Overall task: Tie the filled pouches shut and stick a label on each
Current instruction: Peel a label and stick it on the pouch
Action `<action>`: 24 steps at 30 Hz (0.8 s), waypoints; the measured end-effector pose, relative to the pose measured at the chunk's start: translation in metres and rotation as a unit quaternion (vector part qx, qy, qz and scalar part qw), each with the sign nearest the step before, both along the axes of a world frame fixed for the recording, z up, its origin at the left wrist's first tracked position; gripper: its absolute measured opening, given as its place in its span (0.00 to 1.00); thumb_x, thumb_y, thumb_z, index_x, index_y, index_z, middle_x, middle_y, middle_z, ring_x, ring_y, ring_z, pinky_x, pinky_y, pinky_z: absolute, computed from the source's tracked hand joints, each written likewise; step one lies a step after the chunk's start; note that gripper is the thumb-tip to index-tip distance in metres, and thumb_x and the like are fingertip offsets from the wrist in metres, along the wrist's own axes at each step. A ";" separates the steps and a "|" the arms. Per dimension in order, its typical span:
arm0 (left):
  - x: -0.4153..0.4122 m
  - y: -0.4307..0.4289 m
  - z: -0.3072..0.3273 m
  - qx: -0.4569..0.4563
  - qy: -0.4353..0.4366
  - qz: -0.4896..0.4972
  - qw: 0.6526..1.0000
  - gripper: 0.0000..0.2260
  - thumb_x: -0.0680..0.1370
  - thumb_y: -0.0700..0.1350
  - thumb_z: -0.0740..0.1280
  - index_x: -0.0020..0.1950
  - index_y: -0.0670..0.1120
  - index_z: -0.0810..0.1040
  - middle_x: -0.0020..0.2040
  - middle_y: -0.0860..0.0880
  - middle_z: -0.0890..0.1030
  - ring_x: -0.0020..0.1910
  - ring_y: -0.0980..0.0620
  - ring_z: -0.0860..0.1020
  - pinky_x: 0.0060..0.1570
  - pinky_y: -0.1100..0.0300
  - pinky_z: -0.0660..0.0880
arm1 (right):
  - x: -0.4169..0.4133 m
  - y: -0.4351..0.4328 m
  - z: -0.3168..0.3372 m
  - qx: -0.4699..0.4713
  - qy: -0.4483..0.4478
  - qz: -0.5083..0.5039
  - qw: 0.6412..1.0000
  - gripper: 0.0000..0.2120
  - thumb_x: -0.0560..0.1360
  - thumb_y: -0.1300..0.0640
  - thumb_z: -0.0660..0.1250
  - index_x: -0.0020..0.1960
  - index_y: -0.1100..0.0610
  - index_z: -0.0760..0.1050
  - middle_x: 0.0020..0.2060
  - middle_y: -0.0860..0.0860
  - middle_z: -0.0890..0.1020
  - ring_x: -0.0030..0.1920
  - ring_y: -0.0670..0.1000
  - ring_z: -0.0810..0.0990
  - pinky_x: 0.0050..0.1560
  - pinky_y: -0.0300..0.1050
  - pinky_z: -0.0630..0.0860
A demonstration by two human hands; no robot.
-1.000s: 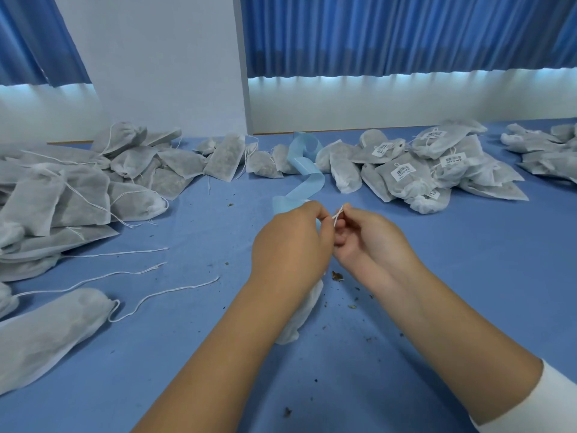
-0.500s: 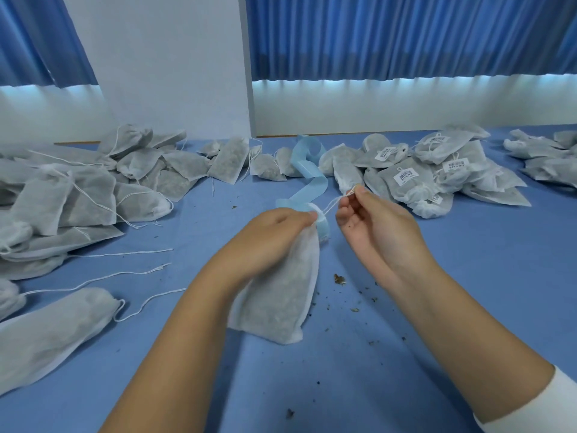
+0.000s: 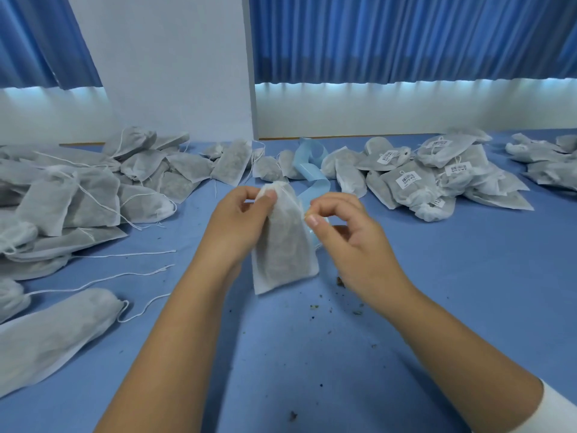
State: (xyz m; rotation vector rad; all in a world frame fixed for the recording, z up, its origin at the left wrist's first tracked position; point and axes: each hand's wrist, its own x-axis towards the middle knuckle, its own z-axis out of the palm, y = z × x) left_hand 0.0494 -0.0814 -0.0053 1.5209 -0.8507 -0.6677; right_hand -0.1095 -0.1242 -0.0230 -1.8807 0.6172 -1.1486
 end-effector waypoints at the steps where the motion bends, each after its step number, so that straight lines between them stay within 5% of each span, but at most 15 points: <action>1: -0.001 0.000 0.000 -0.010 0.010 0.008 1.000 0.06 0.80 0.52 0.67 0.46 0.51 0.78 0.44 0.49 0.81 0.41 0.51 0.78 0.47 0.53 0.74 | 0.002 0.002 -0.002 -0.024 0.026 -0.001 0.999 0.09 0.78 0.60 0.66 0.45 0.46 0.77 0.54 0.43 0.75 0.58 0.41 0.74 0.53 0.34 0.71; 4: -0.004 0.000 0.002 -0.034 0.053 0.027 0.998 0.07 0.81 0.52 0.66 0.50 0.50 0.79 0.46 0.48 0.83 0.42 0.51 0.80 0.43 0.54 0.77 | 0.004 0.003 -0.006 -0.025 0.063 0.001 0.998 0.07 0.78 0.59 0.66 0.46 0.47 0.77 0.59 0.41 0.72 0.67 0.39 0.67 0.62 0.35 0.67; 8: -0.012 -0.004 0.002 -0.044 0.132 0.025 0.990 0.11 0.81 0.51 0.66 0.50 0.43 0.78 0.47 0.45 0.81 0.46 0.48 0.80 0.56 0.46 0.78 | 0.003 -0.001 -0.007 -0.028 0.048 -0.006 0.998 0.04 0.79 0.60 0.65 0.47 0.52 0.77 0.50 0.40 0.77 0.58 0.38 0.73 0.57 0.31 0.67; 11: -0.014 -0.004 0.006 -0.053 0.207 -0.029 0.977 0.11 0.80 0.48 0.67 0.49 0.40 0.81 0.44 0.45 0.84 0.43 0.50 0.83 0.47 0.54 0.81 | 0.002 -0.007 -0.007 -0.005 0.020 -0.021 1.000 0.04 0.79 0.59 0.65 0.47 0.53 0.77 0.46 0.44 0.80 0.53 0.45 0.77 0.55 0.40 0.71; 13: -0.016 -0.001 0.008 -0.040 0.194 -0.081 0.977 0.08 0.79 0.46 0.68 0.50 0.41 0.83 0.43 0.46 0.86 0.42 0.51 0.84 0.41 0.59 0.81 | 0.001 -0.009 -0.006 0.007 0.003 -0.024 1.000 0.04 0.79 0.60 0.66 0.47 0.53 0.77 0.46 0.45 0.81 0.53 0.47 0.78 0.58 0.45 0.73; 18: -0.020 0.003 0.005 0.004 0.122 -0.117 0.986 0.18 0.74 0.43 0.74 0.63 0.47 0.78 0.53 0.43 0.85 0.52 0.45 0.85 0.54 0.48 0.81 | -0.002 -0.013 -0.006 -0.006 0.019 -0.010 1.000 0.06 0.79 0.61 0.65 0.50 0.56 0.81 0.51 0.48 0.81 0.56 0.47 0.78 0.61 0.48 0.74; 24: -0.007 -0.001 0.002 -0.036 0.152 -0.027 0.987 0.16 0.75 0.39 0.73 0.63 0.44 0.78 0.54 0.44 0.85 0.50 0.48 0.85 0.53 0.49 0.82 | -0.010 -0.031 -0.003 0.209 -0.086 0.055 0.973 0.11 0.79 0.64 0.63 0.55 0.54 0.81 0.54 0.48 0.84 0.55 0.46 0.82 0.55 0.45 0.80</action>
